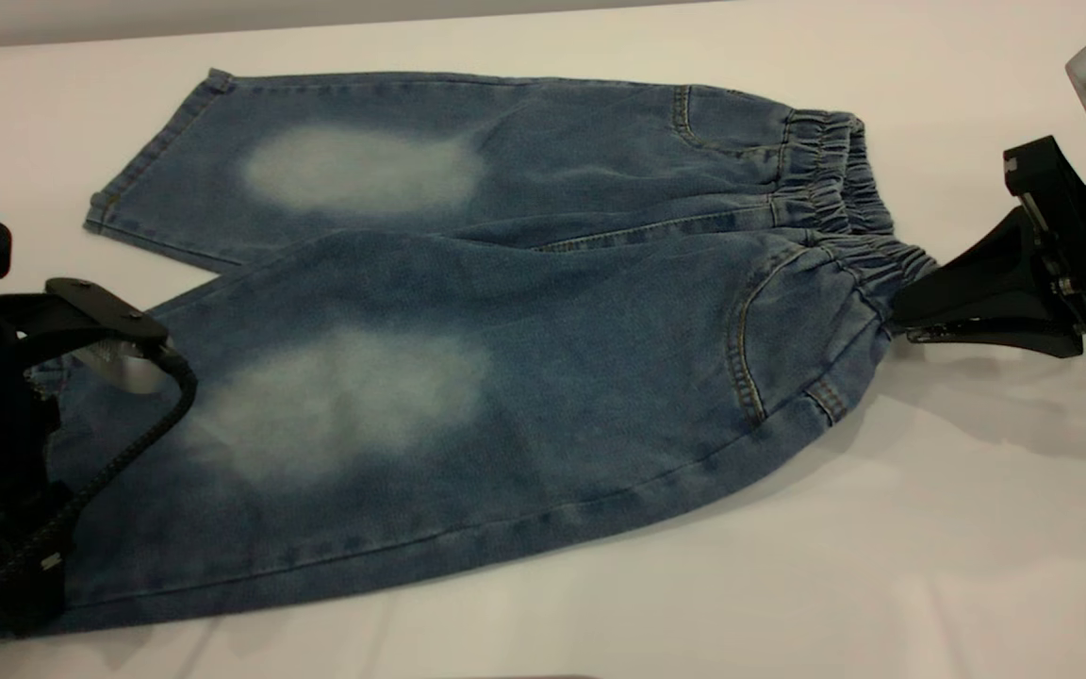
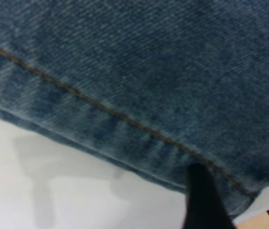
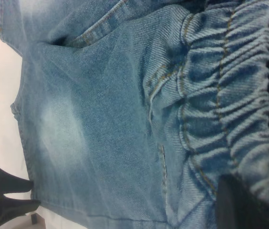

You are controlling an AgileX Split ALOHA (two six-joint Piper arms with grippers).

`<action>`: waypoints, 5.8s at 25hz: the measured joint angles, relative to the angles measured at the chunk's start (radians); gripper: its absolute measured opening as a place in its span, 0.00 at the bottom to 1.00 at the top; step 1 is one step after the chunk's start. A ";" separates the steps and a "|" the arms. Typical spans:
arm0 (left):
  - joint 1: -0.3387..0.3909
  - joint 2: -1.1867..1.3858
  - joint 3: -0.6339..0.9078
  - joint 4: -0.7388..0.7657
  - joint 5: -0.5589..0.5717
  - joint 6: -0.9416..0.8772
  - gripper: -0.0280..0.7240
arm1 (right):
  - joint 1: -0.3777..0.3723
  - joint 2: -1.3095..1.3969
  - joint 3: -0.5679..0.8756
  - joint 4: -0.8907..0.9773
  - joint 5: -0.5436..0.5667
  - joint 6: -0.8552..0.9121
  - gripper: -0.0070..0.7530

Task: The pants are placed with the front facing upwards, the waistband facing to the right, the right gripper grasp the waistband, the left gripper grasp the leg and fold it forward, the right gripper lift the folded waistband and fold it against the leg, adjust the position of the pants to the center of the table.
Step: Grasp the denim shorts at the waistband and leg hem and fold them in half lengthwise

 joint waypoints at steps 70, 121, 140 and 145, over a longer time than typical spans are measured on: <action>-0.139 -0.129 0.261 0.196 -0.315 0.216 0.57 | 0.000 0.000 0.000 0.008 0.027 0.002 0.08; -0.139 -0.873 0.268 0.177 0.056 -0.081 0.09 | 0.000 -0.396 0.279 -0.080 0.029 0.189 0.09; 0.091 -0.455 -0.099 0.284 -0.267 -0.335 0.09 | 0.000 -0.432 0.172 0.038 -0.058 0.620 0.09; 0.091 -0.229 -0.267 0.281 -0.327 -0.331 0.09 | 0.000 -0.393 0.095 0.038 -0.162 0.701 0.09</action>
